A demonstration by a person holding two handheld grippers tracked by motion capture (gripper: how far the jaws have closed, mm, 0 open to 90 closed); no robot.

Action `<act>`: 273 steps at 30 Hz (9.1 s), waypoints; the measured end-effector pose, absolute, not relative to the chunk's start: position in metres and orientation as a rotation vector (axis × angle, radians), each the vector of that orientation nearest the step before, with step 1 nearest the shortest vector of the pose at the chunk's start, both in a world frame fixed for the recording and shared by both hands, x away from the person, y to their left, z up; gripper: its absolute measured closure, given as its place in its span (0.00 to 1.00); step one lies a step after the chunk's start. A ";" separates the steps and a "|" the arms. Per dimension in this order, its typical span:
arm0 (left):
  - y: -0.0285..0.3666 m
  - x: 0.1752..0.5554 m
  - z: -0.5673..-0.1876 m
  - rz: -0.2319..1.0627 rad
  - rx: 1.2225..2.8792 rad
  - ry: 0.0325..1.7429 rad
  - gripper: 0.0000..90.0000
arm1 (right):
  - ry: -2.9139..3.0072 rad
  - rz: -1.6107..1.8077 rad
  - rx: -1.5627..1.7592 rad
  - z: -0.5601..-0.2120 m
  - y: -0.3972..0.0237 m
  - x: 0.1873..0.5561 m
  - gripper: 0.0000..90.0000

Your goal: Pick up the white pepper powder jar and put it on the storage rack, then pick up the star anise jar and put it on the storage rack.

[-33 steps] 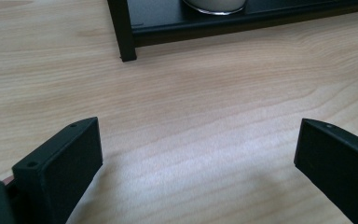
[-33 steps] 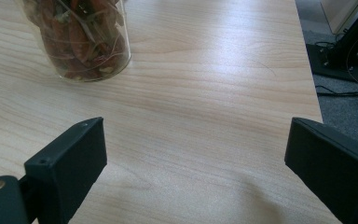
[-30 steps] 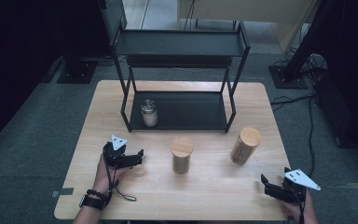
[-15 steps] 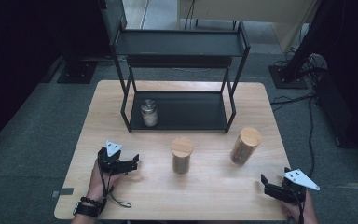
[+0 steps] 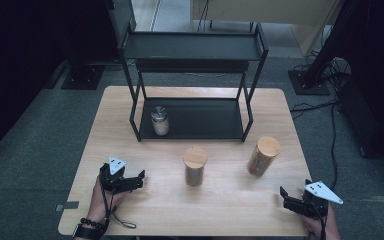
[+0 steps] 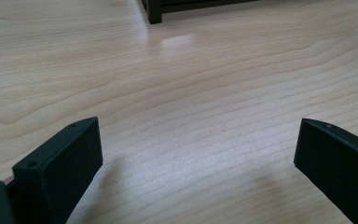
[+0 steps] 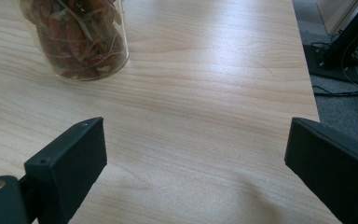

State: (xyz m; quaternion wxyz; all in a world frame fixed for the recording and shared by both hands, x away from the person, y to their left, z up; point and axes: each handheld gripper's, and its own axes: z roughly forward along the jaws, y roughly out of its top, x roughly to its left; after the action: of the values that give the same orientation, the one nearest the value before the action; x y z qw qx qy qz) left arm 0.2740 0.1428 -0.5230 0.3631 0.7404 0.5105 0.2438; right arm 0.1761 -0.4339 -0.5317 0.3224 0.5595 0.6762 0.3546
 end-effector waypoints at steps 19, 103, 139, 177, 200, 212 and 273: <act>0.177 0.248 -0.523 0.643 1.896 1.341 0.01 | 1.773 0.925 1.465 -0.532 -0.433 0.176 0.06; 0.228 0.238 -0.525 0.640 1.957 1.414 0.04 | 1.797 0.821 1.530 -0.532 -0.418 0.179 0.01; 0.228 0.238 -0.525 0.637 1.959 1.405 0.04 | 1.885 0.894 1.456 -0.533 -0.352 0.179 0.01; 0.228 0.239 -0.525 0.633 1.962 1.399 0.04 | 2.022 0.947 1.372 -0.533 -0.280 0.184 0.01; 0.228 0.239 -0.525 0.632 1.963 1.398 0.04 | 2.081 0.975 1.348 -0.532 -0.237 0.195 0.01; 0.228 0.239 -0.525 0.630 1.963 1.395 0.04 | 2.099 1.002 1.346 -0.532 -0.211 0.203 0.01; 0.230 0.239 -0.525 0.615 1.948 1.393 0.04 | 2.045 1.142 1.320 -0.484 -0.155 0.239 0.11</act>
State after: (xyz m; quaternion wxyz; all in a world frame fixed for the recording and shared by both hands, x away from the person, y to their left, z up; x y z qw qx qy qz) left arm 0.2394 0.2305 -0.5251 0.3285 0.7441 0.5323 0.2348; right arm 0.2390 -0.1554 -0.4840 0.2245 0.4782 0.7413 0.4140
